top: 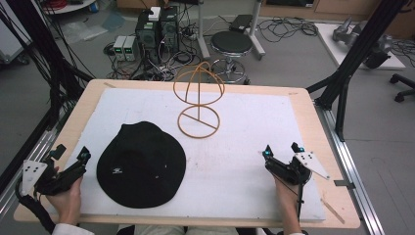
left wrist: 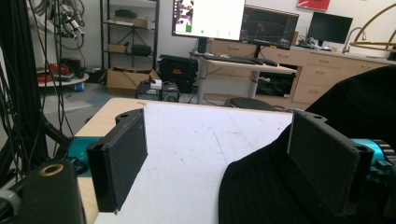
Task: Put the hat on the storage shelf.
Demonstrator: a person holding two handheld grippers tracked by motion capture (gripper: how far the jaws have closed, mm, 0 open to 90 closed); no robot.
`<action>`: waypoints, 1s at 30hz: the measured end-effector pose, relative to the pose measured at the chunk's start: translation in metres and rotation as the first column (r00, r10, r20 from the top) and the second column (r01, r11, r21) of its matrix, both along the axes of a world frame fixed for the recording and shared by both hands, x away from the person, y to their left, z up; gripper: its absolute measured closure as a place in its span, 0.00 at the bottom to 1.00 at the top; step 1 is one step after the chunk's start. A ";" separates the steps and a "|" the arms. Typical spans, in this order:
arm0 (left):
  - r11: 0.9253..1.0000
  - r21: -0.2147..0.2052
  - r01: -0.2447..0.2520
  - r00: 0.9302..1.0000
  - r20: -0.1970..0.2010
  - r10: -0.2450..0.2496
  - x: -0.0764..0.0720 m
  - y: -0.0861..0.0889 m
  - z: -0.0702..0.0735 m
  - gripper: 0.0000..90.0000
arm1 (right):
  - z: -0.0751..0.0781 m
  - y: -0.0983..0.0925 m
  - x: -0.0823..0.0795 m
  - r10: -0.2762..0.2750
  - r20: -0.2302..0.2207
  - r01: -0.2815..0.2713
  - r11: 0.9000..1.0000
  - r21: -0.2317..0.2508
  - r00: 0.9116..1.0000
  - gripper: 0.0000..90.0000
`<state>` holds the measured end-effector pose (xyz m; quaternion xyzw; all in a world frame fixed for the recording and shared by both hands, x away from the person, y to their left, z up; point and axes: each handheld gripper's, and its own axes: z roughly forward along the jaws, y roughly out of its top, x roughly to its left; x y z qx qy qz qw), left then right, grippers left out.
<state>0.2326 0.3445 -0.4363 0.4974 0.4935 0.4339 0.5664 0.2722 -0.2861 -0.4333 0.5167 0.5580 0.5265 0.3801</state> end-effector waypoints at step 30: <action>0.992 -0.013 0.126 0.987 0.102 -0.124 -0.008 -0.014 0.023 0.24 | -0.001 -0.001 0.002 0.017 -0.022 -0.017 1.000 0.022 1.000 0.05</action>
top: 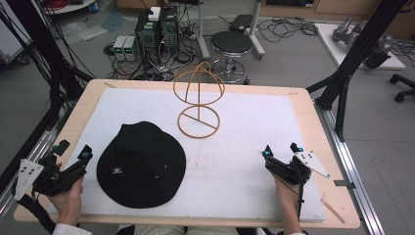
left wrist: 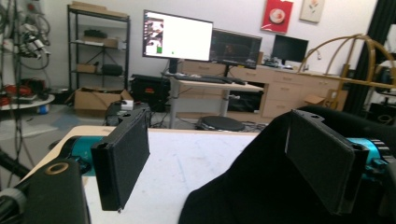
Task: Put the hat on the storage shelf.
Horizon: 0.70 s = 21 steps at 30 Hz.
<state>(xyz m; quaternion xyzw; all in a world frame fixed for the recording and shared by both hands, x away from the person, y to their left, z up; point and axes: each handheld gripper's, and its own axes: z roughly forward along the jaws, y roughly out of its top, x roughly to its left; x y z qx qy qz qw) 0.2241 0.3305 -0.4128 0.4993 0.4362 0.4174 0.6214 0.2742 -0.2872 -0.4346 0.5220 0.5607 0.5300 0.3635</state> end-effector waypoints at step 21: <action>0.987 0.017 0.158 0.987 0.004 -0.158 -0.002 -0.016 0.017 0.24 | 0.000 0.002 0.000 0.013 0.006 -0.013 1.000 -0.016 1.000 0.05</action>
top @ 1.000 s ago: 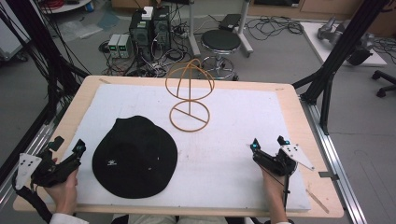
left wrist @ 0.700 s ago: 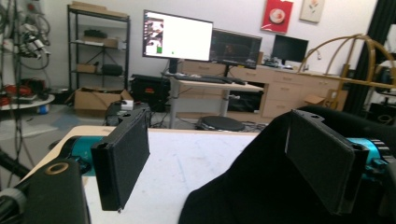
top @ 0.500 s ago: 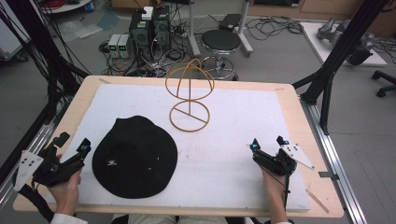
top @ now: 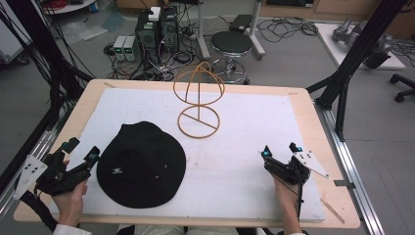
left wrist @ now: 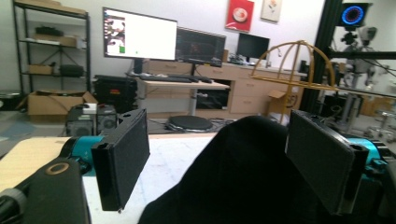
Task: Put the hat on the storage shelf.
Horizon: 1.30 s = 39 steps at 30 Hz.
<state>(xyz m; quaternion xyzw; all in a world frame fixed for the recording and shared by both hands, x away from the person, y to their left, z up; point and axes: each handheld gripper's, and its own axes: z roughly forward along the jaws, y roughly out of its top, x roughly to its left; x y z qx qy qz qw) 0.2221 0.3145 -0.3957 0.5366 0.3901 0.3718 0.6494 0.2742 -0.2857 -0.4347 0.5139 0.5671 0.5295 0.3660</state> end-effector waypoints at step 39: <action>0.951 0.098 0.293 0.948 -0.160 -0.275 0.018 -0.025 -0.015 0.26 | 0.000 0.002 0.000 0.022 -0.005 -0.022 1.000 0.005 1.000 0.05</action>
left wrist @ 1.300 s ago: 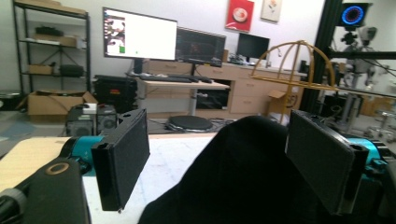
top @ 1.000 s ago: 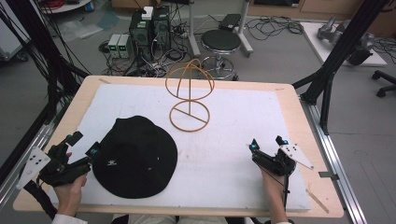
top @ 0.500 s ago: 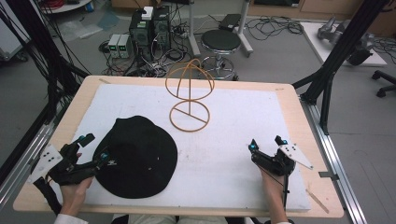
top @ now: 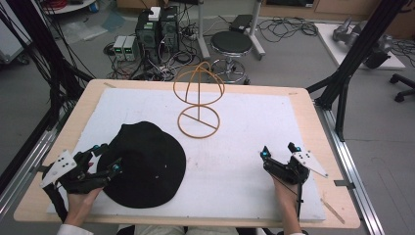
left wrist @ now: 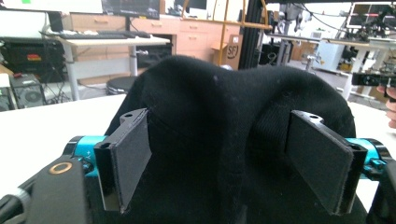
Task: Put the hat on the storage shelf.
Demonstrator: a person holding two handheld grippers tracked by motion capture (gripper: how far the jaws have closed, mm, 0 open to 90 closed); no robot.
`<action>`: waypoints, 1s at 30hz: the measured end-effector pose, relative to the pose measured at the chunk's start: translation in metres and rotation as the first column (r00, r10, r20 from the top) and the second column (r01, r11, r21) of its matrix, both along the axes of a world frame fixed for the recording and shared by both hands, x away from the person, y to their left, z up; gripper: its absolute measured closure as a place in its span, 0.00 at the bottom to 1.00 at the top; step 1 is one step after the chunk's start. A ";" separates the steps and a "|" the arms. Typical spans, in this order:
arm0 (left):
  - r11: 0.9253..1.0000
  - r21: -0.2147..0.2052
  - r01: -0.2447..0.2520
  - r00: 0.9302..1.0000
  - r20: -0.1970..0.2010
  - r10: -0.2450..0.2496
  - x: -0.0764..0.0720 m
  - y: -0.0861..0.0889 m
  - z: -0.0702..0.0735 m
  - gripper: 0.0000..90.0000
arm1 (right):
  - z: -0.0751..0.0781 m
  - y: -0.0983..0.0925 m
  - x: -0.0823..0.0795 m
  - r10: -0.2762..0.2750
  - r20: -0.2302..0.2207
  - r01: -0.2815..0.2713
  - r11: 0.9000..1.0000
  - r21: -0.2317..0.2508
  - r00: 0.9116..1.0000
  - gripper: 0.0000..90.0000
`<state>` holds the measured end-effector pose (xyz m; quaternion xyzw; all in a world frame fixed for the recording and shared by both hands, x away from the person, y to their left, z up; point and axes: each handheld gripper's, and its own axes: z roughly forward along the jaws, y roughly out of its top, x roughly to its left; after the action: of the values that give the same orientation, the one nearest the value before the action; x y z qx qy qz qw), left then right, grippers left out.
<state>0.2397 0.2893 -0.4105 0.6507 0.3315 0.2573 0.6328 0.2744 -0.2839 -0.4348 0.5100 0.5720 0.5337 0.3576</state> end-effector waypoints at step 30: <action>0.995 0.076 0.057 0.993 -0.107 -0.049 0.010 -0.001 -0.018 0.49 | -0.001 0.002 0.001 0.025 -0.014 -0.025 1.000 -0.001 1.000 0.05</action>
<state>0.2497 0.2885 -0.4285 0.6964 0.3366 0.2187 0.5949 0.2756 -0.2819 -0.4358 0.5062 0.5813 0.5342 0.3471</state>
